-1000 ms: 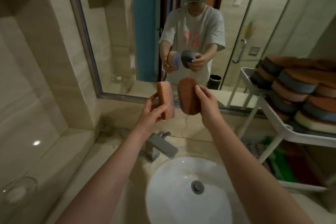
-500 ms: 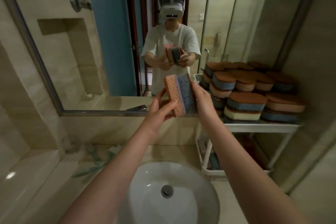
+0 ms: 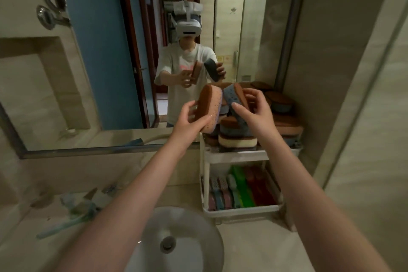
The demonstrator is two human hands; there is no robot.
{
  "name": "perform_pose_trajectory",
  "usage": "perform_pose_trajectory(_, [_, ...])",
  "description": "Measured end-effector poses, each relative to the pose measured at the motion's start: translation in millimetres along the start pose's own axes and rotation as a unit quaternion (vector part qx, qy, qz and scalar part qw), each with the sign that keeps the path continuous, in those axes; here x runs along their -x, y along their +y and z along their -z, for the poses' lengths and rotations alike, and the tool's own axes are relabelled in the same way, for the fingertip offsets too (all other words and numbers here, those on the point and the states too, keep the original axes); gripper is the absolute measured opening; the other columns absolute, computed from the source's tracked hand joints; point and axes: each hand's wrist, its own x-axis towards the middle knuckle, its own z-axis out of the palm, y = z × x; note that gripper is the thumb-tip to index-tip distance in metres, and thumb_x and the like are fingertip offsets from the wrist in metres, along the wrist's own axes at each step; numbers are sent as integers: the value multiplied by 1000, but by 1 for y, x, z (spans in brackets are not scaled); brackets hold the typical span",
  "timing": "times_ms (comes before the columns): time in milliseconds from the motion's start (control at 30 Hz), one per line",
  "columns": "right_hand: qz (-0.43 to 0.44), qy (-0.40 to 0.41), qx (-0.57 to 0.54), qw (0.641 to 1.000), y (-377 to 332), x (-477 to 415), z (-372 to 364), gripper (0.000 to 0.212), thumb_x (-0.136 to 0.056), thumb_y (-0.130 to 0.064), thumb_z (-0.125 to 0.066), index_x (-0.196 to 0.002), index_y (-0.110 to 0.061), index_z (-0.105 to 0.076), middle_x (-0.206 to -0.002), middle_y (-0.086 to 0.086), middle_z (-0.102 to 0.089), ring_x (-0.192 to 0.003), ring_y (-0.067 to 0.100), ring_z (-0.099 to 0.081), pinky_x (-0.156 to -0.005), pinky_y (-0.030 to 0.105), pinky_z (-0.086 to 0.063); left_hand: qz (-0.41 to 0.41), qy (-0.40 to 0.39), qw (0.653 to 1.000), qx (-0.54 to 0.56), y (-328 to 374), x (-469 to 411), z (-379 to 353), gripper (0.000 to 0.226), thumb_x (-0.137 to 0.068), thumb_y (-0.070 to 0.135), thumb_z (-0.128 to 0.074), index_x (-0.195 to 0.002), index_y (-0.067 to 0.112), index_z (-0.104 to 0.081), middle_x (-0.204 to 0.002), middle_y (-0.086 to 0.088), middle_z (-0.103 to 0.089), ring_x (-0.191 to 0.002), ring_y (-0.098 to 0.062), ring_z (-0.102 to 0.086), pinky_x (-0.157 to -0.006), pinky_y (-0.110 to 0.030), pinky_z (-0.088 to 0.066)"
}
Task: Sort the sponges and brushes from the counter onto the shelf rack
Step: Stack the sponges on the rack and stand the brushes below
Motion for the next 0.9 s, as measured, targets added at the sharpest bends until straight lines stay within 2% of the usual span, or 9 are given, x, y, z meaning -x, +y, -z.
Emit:
perform_pose_trajectory(100, [32, -4, 120, 992, 4, -16, 29, 50, -81, -29, -73, -124, -27, -48, -116, -10, -51, -107, 9, -51, -87, 27, -49, -15, 6, 1000, -24, 9, -9, -15, 54, -85, 22, -65, -133, 28, -39, -134, 2, -44, -119, -13, -45, -95, -32, -46])
perform_pose_trajectory(200, [63, -33, 239, 968, 13, -33, 57, 51, -78, -32, -74, -123, -28, -51, -121, -5, -55, -113, 17, -51, -93, 36, -48, -20, 8, 998, -62, 12, -19, -24, 56, -84, 21, -67, -134, 24, -42, -136, 1, -45, -122, -15, -47, -97, -32, -46])
perform_pose_trajectory(300, [62, -61, 321, 943, 22, -48, 84, 53, -76, -35, -75, -124, -30, -52, -122, -4, -57, -113, 19, -51, -94, 41, -48, -17, -7, 996, -84, 13, -24, -33, 53, -85, 23, -67, -133, 22, -44, -137, -1, -45, -122, -18, -49, -93, -30, -48])
perform_pose_trajectory(433, [50, -103, 363, 925, 31, -60, 108, 55, -75, -30, -76, -125, -30, -52, -123, -2, -57, -114, 21, -51, -95, 40, -46, -18, -21, 994, -105, 17, -29, -43, 53, -84, 25, -67, -132, 22, -45, -134, 1, -46, -119, -16, -50, -92, -30, -48])
perform_pose_trajectory(567, [51, -148, 394, 906, 40, -65, 119, 56, -75, -22, -77, -126, -26, -54, -124, 0, -58, -113, 20, -53, -94, 34, -45, -37, -20, 987, -155, 21, -35, -52, 54, -84, 24, -68, -133, 19, -46, -125, 5, -46, -112, -8, -44, -88, -24, -40])
perform_pose_trajectory(667, [55, -167, 416, 892, 47, -67, 121, 51, -76, -21, -75, -124, -25, -58, -122, 0, -59, -112, 20, -54, -93, 33, -45, -45, -31, 980, -191, 24, -39, -57, 53, -83, 23, -69, -131, 17, -47, -125, 3, -49, -109, -8, -45, -86, -22, -38])
perform_pose_trajectory(800, [63, -125, 420, 897, 57, -62, 117, 44, -80, -18, -67, -123, -23, -61, -124, -1, -60, -117, 21, -52, -99, 36, -43, -49, -63, 960, -269, 28, -48, -61, 56, -81, 27, -70, -132, 20, -47, -131, -1, -51, -115, -13, -49, -89, -25, -41])
perform_pose_trajectory(900, [86, -87, 427, 896, 62, -50, 110, 47, -80, -22, -60, -126, -22, -58, -128, 0, -57, -122, 21, -48, -108, 47, -35, -52, -94, 940, -325, 34, -53, -64, 56, -81, 29, -70, -132, 22, -48, -131, -1, -52, -117, -16, -51, -92, -27, -43])
